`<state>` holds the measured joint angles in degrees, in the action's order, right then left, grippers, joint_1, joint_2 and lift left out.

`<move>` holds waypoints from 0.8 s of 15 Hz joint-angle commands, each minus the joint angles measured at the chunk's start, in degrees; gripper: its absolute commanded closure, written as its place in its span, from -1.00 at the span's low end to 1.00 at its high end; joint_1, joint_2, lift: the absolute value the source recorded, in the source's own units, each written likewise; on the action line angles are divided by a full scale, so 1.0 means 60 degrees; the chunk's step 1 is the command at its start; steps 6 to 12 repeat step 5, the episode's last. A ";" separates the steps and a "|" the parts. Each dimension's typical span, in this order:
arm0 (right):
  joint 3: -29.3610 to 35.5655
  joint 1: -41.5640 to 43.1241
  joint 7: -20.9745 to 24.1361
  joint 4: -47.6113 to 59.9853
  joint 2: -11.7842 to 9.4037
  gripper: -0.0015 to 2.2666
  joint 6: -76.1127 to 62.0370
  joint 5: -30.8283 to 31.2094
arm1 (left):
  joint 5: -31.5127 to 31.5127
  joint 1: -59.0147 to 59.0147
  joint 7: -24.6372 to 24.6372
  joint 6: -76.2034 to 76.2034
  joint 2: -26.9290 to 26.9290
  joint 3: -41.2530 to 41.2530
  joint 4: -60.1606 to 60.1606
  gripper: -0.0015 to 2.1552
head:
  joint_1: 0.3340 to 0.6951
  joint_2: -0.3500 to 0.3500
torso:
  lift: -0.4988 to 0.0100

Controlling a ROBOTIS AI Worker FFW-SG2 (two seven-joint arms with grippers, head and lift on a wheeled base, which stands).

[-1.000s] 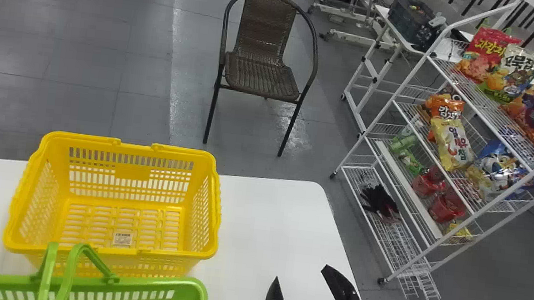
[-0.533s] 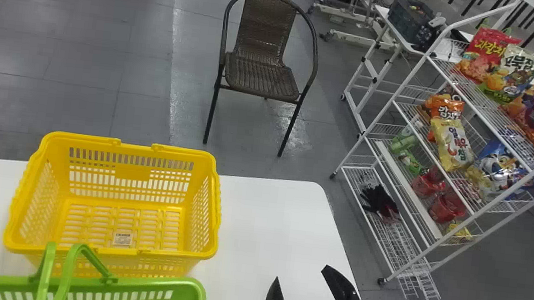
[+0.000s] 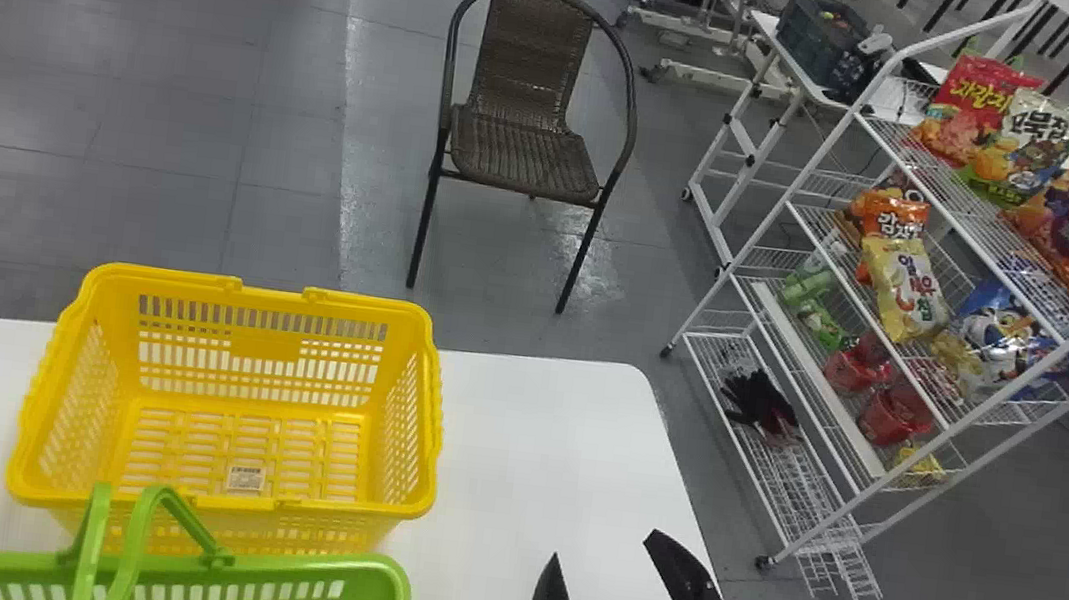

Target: Grasp handle with right gripper to insert into left gripper then lift and swing left to center

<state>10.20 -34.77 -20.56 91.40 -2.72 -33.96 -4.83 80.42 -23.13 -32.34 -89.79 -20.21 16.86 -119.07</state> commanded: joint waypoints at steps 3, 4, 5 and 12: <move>0.0000 0.0008 0.0000 -0.0014 0.0000 -0.92 0.0000 0.0000 | 0.0014 0.0003 0.0014 -0.0041 0.0013 -0.0013 0.0055 0.98 | 1.00 -1.00 | 0.96; 0.0000 0.0008 0.0000 -0.0014 0.0000 -0.92 0.0000 0.0000 | 0.0014 0.0003 0.0014 -0.0041 0.0013 -0.0013 0.0069 0.98 | 1.00 -1.00 | 0.96; 0.0000 0.0008 0.0000 -0.0014 0.0000 -0.92 0.0000 0.0000 | 0.0014 0.0003 0.0014 -0.0041 0.0013 0.0002 0.0084 0.98 | 1.00 -1.00 | 0.96; 0.0000 0.0008 0.0000 -0.0014 0.0000 -0.92 0.0000 0.0000 | 0.0014 0.0003 0.0014 -0.0041 0.0013 0.0002 0.0084 0.98 | 1.00 -1.00 | 0.96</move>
